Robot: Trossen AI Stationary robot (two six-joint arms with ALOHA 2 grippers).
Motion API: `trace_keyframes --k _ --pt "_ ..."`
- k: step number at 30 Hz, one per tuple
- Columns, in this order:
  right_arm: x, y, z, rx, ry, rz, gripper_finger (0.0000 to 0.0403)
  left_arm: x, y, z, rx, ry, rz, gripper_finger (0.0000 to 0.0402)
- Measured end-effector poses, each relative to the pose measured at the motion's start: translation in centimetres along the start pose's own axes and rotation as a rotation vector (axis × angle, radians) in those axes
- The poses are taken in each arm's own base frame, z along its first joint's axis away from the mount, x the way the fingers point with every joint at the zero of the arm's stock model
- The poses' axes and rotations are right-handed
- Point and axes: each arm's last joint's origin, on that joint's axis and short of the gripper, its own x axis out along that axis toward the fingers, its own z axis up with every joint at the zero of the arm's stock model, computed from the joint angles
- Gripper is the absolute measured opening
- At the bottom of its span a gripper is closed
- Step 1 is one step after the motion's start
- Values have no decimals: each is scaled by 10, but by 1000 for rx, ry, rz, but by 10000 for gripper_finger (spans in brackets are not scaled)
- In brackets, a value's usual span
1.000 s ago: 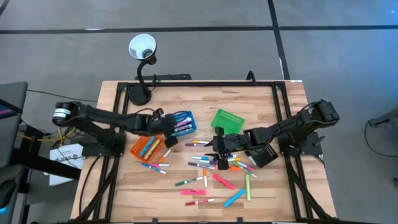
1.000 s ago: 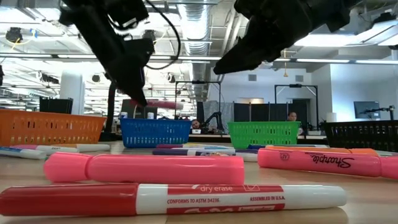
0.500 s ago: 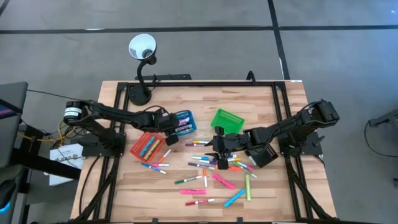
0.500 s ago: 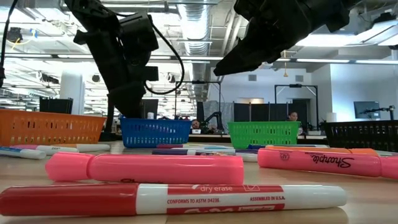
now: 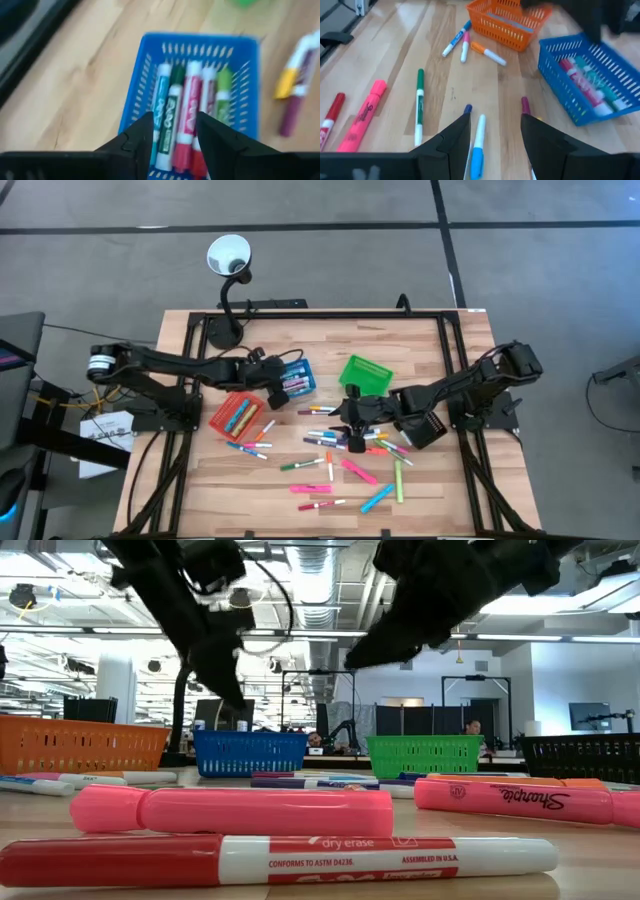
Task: Pick & Place Markers
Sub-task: Put the top right blue marker pen into the blue basket
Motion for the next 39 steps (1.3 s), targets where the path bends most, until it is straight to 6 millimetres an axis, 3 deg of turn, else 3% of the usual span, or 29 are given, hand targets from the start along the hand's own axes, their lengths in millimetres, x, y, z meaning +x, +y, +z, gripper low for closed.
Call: trace_keyframes --k 7,12,16,24,30,39 --pt "27 8 -20 40 48 49 166 -43 -18 15 -18 -230 -182 126" --pt "36 16 -22 74 97 57 166 -57 -39 12 37 -279 -267 116" --pt "29 21 -22 80 199 56 166 -61 -50 9 73 -280 -297 113" --pt "4 28 -23 128 361 26 166 -61 -50 10 96 -304 -290 112" --pt "15 33 -44 84 461 -45 166 -59 -47 14 114 -328 -274 112" --pt "19 24 -52 66 519 -109 163 -58 -44 15 104 -328 -264 112"
